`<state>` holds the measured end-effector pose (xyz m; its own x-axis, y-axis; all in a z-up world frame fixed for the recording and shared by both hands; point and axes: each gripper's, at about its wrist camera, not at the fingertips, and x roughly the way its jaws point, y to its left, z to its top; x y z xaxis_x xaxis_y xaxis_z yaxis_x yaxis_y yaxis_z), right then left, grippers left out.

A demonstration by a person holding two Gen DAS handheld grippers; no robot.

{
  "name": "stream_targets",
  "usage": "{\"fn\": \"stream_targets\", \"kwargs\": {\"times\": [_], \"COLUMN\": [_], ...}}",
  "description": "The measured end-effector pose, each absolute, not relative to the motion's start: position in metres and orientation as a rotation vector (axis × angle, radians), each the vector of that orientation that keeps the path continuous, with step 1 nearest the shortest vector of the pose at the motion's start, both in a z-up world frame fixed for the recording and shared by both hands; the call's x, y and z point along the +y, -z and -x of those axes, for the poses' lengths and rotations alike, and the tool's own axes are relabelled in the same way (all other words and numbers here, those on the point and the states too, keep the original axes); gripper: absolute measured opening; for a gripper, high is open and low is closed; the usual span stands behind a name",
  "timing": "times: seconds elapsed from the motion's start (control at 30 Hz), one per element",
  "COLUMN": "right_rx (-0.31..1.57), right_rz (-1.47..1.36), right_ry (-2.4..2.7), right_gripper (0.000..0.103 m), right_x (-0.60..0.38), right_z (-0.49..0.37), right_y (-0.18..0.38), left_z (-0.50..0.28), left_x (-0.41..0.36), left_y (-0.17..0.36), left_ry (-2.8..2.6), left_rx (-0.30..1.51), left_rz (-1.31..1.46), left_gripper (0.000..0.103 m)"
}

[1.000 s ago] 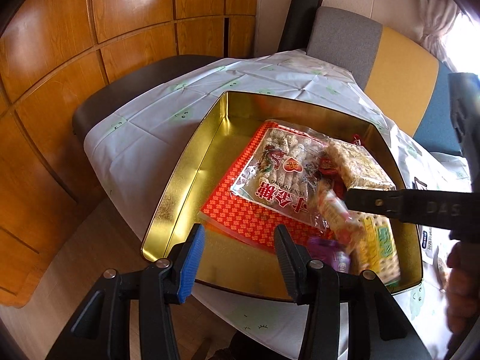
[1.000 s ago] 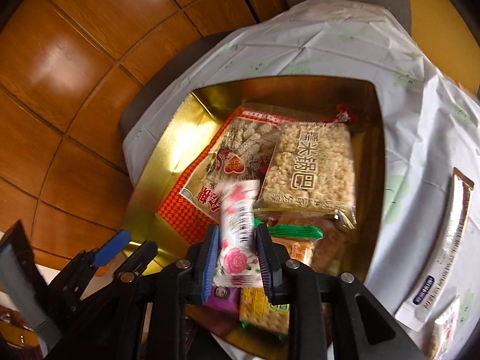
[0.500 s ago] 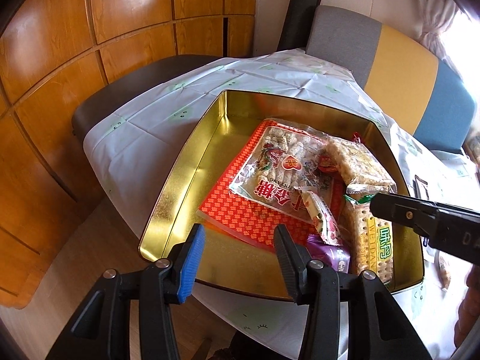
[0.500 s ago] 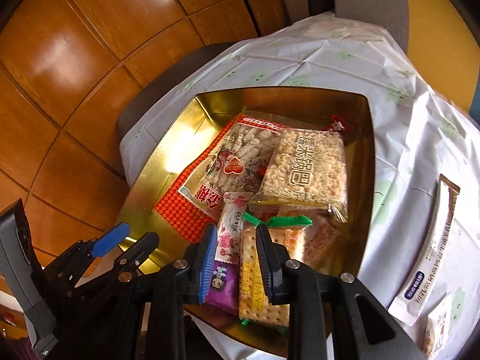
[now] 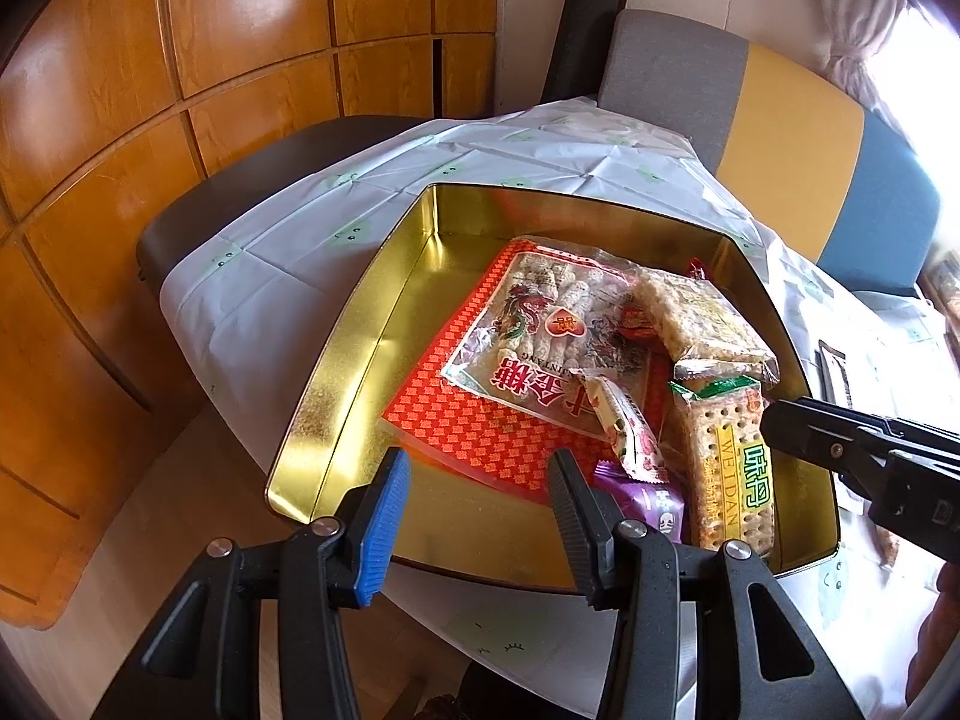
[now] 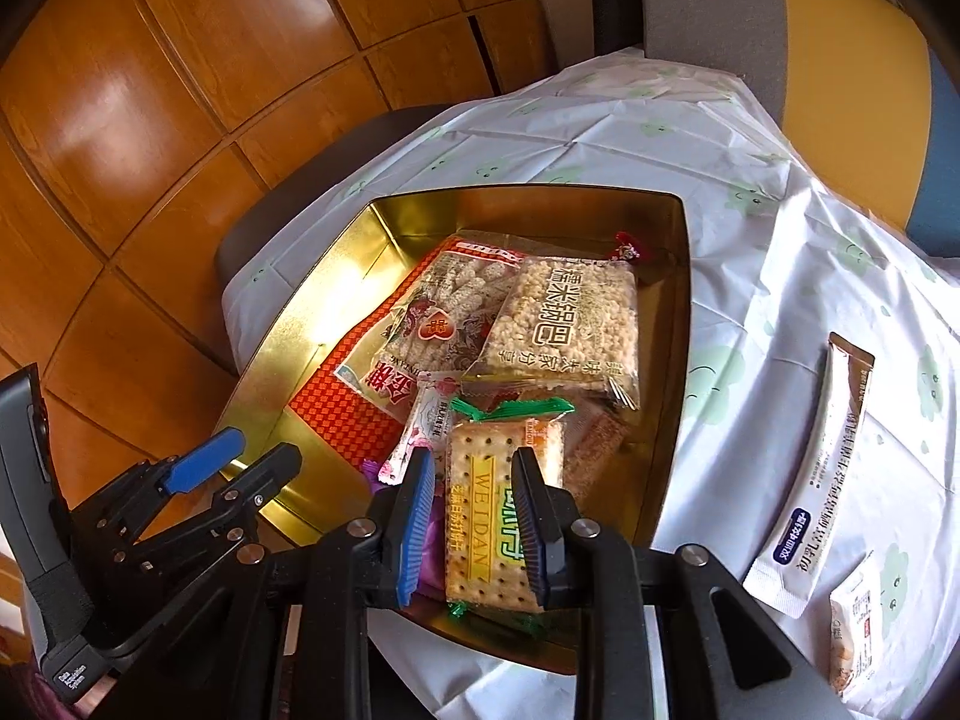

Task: Organize snacks
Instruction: 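Pull the open right gripper back from the tray over the table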

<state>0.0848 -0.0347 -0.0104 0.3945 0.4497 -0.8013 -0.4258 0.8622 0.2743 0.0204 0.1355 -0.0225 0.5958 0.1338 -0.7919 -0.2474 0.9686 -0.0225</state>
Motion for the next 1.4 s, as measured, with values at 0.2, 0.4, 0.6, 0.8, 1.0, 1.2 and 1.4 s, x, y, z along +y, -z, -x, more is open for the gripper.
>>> {"fn": "stream_targets", "kwargs": {"times": [0.2,0.4,0.6,0.8,1.0,1.2,1.4], "right_rx": [1.015,1.013,0.992,0.977,0.984,0.978,0.938], "right_rz": [-0.016,-0.007,0.031,0.042,0.027,-0.007,0.026], "right_ry": [-0.538,-0.53,-0.507,-0.507,-0.501,-0.505,-0.467], "right_gripper": [0.03,0.03,0.03,0.032,0.032,0.035,0.036], "right_x": [-0.036,-0.035,-0.032,-0.032,-0.036,-0.045,-0.059], "right_z": [-0.082,-0.08,-0.074,-0.067,-0.064,-0.058,-0.048], "right_y": [0.011,0.012,0.011,0.013,0.016,0.013,0.005], "left_z": [-0.02,-0.021,-0.022,-0.022,-0.022,-0.022,-0.02], "left_x": [0.134,0.135,0.136,0.132,0.128,0.125,0.12], "left_y": [0.023,0.026,0.029,0.031,0.031,0.03,0.028], "left_ry": [-0.221,-0.225,-0.228,-0.218,-0.205,-0.202,-0.183], "left_rx": [0.907,0.914,0.926,0.928,0.928,0.925,0.91], "left_rz": [0.13,0.128,0.13,0.115,0.099,0.095,0.079], "left_gripper": [0.048,0.048,0.048,0.048,0.048,0.048,0.048]}}
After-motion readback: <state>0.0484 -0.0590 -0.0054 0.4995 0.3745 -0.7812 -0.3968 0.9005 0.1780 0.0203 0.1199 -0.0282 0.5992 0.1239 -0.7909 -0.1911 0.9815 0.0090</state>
